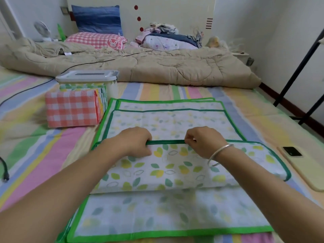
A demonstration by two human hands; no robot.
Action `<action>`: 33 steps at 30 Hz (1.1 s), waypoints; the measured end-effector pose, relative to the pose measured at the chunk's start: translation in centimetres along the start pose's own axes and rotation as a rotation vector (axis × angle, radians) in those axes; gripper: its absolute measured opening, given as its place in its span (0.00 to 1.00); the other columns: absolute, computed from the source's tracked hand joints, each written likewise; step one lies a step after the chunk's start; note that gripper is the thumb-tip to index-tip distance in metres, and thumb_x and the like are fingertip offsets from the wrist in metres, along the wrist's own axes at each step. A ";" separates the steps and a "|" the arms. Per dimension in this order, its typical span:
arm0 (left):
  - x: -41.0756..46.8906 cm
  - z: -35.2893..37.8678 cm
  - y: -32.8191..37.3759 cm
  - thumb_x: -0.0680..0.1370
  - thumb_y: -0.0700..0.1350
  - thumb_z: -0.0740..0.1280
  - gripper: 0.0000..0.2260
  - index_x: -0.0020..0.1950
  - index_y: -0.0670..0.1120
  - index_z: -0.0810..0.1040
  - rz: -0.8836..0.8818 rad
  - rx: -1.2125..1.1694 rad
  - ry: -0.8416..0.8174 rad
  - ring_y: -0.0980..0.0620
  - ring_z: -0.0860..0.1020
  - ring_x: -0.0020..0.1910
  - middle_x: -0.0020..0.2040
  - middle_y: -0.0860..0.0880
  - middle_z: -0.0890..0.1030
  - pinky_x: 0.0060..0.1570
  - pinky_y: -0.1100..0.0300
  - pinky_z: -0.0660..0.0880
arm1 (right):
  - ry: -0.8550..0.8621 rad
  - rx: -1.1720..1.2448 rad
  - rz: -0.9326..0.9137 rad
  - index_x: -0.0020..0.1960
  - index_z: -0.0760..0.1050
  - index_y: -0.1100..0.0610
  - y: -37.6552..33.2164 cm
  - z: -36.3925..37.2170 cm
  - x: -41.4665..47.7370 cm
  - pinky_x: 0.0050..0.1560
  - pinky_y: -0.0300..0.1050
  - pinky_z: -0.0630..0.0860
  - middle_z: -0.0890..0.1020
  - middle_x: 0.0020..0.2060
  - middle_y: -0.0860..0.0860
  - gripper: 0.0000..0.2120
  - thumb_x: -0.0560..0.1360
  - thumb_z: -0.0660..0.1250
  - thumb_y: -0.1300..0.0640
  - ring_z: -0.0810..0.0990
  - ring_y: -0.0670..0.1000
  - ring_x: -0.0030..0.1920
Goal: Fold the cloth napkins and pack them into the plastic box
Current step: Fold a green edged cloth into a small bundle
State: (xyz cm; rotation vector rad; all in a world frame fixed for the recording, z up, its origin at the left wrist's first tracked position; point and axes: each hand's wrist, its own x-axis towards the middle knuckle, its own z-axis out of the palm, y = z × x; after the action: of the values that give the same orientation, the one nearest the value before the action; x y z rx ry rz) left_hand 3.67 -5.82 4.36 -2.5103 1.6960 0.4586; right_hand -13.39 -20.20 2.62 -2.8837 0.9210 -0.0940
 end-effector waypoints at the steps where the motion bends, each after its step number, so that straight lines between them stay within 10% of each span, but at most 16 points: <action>1: 0.3 0.6 -0.2 0.79 0.50 0.66 0.07 0.50 0.48 0.75 -0.022 -0.006 0.066 0.48 0.76 0.47 0.48 0.50 0.78 0.42 0.56 0.69 | 0.022 0.005 0.018 0.54 0.79 0.53 0.2 0.9 0.8 0.44 0.45 0.72 0.81 0.51 0.51 0.11 0.81 0.58 0.52 0.78 0.54 0.50; 5: -0.1 4.3 -0.3 0.83 0.51 0.60 0.20 0.75 0.51 0.67 -0.011 -0.097 0.447 0.52 0.66 0.72 0.72 0.53 0.70 0.73 0.58 0.54 | 0.098 0.003 0.060 0.55 0.78 0.54 0.8 4.3 3.0 0.45 0.47 0.73 0.80 0.50 0.51 0.12 0.81 0.57 0.52 0.76 0.54 0.51; 7: -0.9 5.9 0.4 0.82 0.58 0.47 0.25 0.78 0.52 0.64 0.032 -0.120 0.387 0.55 0.59 0.77 0.78 0.55 0.64 0.77 0.58 0.44 | 0.107 0.025 0.073 0.55 0.78 0.54 1.1 5.5 3.6 0.46 0.47 0.72 0.79 0.50 0.51 0.12 0.82 0.57 0.52 0.75 0.53 0.51; 10: -1.7 8.2 0.9 0.69 0.63 0.28 0.43 0.81 0.54 0.53 0.054 -0.071 0.200 0.57 0.45 0.80 0.82 0.56 0.49 0.78 0.52 0.37 | 0.130 0.056 0.079 0.53 0.78 0.54 1.4 6.6 4.0 0.47 0.47 0.72 0.78 0.49 0.50 0.12 0.81 0.56 0.53 0.73 0.52 0.52; 17: -1.1 11.8 -0.2 0.66 0.66 0.16 0.45 0.81 0.55 0.39 0.077 -0.039 0.221 0.58 0.31 0.77 0.80 0.56 0.34 0.77 0.51 0.35 | 0.189 0.164 0.089 0.51 0.79 0.54 1.9 7.8 4.3 0.49 0.46 0.71 0.78 0.48 0.49 0.10 0.80 0.61 0.53 0.71 0.51 0.53; 23: -1.2 13.3 -0.3 0.77 0.65 0.27 0.36 0.81 0.53 0.48 0.083 -0.080 0.308 0.54 0.38 0.79 0.81 0.53 0.44 0.74 0.50 0.39 | 0.224 0.222 0.090 0.51 0.79 0.53 1.9 8.2 4.0 0.46 0.42 0.69 0.78 0.47 0.47 0.06 0.78 0.65 0.52 0.71 0.50 0.53; 33: -1.0 12.9 -0.3 0.69 0.67 0.19 0.41 0.80 0.55 0.37 0.092 -0.088 0.318 0.61 0.29 0.75 0.79 0.57 0.33 0.76 0.51 0.33 | 0.279 0.254 0.080 0.48 0.79 0.55 2.3 9.0 4.0 0.43 0.45 0.71 0.78 0.45 0.48 0.04 0.77 0.66 0.59 0.71 0.50 0.50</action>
State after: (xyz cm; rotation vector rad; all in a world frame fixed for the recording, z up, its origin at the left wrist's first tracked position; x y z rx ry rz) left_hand 0.96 -1.88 -7.71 -2.6941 1.9441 0.1462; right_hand -10.65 -23.56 -6.46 -2.6356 0.9840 -0.5745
